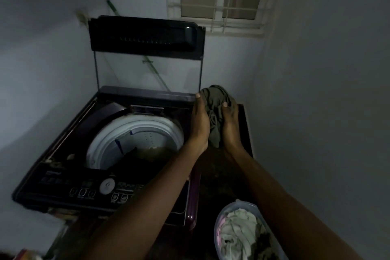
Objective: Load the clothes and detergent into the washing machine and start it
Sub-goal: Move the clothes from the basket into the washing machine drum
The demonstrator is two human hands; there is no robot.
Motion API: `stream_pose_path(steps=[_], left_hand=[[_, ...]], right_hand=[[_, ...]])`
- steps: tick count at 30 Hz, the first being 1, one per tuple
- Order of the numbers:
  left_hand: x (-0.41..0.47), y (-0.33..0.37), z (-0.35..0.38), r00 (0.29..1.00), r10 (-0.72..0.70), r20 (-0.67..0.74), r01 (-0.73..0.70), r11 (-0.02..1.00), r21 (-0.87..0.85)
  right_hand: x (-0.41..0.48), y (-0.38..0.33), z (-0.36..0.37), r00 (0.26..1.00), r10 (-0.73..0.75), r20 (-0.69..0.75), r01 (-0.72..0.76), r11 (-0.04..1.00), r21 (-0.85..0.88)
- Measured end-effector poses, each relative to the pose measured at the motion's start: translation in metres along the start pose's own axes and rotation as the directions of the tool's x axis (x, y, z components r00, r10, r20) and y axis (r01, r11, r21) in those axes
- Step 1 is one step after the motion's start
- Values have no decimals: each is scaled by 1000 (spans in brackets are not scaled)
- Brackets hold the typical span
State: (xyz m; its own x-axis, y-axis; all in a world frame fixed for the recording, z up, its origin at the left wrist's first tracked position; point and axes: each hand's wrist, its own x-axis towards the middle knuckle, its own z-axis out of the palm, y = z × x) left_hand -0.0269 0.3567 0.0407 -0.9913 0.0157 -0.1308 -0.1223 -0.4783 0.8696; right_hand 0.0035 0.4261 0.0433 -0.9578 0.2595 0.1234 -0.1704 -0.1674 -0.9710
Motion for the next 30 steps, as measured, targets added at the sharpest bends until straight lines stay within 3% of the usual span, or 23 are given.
stream_pose_path(steps=[6,12,19,24,26,30], left_hand=[[6,20,-53,981,105,-163,-99,994,42],[27,38,-126,975,48,-218,-36,997,61],[59,55,-213,974,-91,-205,127,977,170],[83,59,-255,972,-204,-116,228,939,257],[95,68,-266,958,-271,-93,287,897,337],[145,53,-315,934,-325,-152,342,682,647]], right_hand=[[2,25,58,988,82,130,-86,996,24],[-1,64,124,979,142,147,-135,989,-56],[-9,107,202,980,196,24,-192,974,-122],[-2,132,236,965,223,-136,-247,948,-202],[5,140,243,965,196,-172,-244,910,-334],[24,165,229,937,261,-233,-349,662,-663]])
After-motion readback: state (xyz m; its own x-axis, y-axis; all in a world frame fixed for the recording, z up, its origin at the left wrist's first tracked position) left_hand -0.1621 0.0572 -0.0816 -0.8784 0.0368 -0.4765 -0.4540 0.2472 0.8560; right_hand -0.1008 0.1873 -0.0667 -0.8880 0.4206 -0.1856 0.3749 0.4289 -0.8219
